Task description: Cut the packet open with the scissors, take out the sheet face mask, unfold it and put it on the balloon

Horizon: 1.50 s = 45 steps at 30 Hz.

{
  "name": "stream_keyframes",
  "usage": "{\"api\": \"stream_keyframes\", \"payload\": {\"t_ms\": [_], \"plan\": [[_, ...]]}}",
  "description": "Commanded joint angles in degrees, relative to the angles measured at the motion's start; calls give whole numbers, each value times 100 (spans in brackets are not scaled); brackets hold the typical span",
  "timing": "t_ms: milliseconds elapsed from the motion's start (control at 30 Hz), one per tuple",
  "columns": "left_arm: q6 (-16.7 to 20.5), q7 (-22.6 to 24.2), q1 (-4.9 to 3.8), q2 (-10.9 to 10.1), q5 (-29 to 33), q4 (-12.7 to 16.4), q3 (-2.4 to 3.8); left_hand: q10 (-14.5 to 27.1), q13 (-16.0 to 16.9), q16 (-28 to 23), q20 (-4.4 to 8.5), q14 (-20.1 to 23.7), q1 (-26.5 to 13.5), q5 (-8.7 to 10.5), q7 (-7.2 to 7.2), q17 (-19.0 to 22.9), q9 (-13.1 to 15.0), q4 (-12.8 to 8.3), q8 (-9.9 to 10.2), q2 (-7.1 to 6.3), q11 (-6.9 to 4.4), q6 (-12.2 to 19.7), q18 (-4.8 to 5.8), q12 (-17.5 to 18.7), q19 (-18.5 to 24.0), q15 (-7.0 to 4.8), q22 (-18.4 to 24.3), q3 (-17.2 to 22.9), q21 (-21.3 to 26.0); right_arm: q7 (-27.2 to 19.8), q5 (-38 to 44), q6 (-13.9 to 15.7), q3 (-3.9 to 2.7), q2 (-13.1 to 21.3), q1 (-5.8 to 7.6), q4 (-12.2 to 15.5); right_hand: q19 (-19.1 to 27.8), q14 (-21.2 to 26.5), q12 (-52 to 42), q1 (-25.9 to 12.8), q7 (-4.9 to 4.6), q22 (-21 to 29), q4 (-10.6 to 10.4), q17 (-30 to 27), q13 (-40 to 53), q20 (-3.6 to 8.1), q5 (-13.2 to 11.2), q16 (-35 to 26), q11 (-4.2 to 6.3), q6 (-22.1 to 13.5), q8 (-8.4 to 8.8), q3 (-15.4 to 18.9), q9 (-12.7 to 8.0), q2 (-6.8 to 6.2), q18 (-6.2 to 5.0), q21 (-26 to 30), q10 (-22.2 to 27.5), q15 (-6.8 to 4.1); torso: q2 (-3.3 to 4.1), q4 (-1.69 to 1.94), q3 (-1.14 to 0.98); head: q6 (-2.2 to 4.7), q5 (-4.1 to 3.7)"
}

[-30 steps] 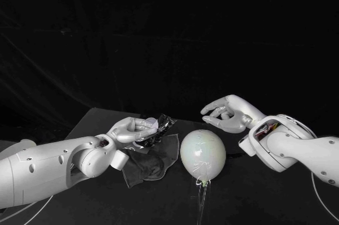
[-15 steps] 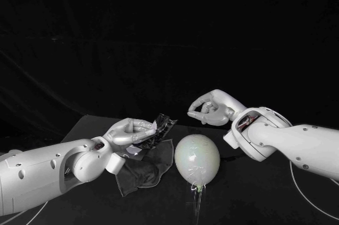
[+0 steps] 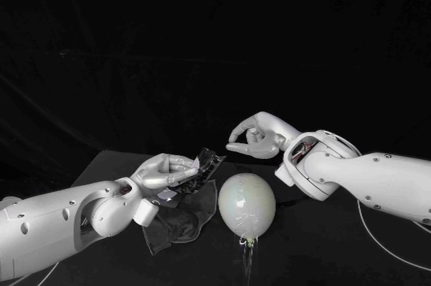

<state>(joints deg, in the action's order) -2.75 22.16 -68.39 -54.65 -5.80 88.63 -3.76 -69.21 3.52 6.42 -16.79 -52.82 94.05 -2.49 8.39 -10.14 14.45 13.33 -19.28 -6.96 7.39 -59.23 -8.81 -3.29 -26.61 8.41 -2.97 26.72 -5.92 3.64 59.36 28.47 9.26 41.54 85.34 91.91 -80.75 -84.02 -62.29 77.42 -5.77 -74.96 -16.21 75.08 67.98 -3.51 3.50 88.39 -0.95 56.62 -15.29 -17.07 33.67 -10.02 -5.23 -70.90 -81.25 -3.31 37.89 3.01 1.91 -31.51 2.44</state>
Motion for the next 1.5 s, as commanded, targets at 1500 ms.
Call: {"api": "stream_keyframes", "payload": {"t_ms": [1500], "plan": [[6, 50, -14, 38, -145, -12, 8, 6, 7, -30, -4, 42, -16, -25, 41, -6, 374, -72, -36, 71, 18, 36, -101, -26, 12, -3, 0, 12, 36, 123, 954, -558, -3, 6, 10, 259, -163, -598, -1592, 17, 22, -465, 22, 1492, 1376, -9, -48, 161, -2, -21, -53, 327, 165, 71, 162, -335, -462, 68, 1, -1, -1, -133, 5]]}}
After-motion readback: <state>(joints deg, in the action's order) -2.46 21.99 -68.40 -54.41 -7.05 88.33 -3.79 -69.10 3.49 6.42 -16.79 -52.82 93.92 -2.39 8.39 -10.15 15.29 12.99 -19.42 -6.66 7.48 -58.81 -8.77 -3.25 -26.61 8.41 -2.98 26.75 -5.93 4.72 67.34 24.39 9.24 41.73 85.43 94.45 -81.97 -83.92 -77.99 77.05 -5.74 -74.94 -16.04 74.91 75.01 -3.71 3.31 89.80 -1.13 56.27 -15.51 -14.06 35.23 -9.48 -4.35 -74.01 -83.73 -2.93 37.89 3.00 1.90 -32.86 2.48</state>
